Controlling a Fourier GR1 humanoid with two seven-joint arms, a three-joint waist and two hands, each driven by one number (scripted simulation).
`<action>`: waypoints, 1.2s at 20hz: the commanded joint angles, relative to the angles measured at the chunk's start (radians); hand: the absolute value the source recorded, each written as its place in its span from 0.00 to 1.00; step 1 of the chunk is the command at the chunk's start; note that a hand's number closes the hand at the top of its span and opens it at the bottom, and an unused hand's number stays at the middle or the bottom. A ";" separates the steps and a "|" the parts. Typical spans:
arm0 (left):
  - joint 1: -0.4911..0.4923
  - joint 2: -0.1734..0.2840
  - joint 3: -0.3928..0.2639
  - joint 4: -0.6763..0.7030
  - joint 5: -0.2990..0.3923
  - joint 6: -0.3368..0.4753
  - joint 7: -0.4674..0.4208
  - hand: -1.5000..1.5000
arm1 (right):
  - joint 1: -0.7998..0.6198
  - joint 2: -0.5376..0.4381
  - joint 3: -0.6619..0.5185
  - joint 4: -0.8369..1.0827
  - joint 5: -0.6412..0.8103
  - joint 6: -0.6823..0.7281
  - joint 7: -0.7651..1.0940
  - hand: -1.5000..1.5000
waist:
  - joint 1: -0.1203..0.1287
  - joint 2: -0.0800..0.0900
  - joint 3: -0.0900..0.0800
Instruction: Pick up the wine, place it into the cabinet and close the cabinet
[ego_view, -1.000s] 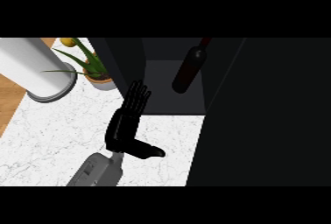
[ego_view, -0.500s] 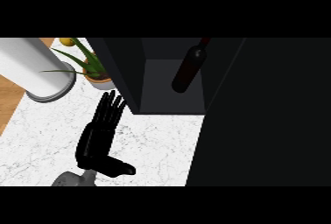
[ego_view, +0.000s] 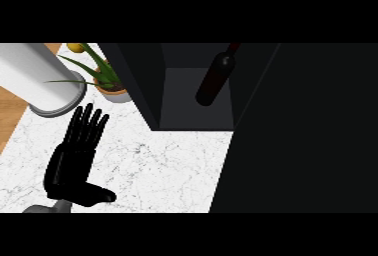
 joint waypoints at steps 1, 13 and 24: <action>0.030 0.052 0.061 0.001 0.040 -0.062 -0.006 0.00 | -0.004 0.014 0.062 -0.224 -0.036 0.027 0.097 1.00 | 0.002 0.003 -0.001; 0.049 0.167 0.186 0.000 0.120 -0.169 0.029 0.00 | -0.158 0.148 0.111 -0.145 -0.031 0.039 0.202 1.00 | 0.020 0.007 -0.003; 0.037 0.186 0.203 0.044 0.128 -0.230 0.035 0.00 | -0.276 0.263 0.088 -0.085 -0.089 0.085 0.255 1.00 | 0.049 0.013 -0.007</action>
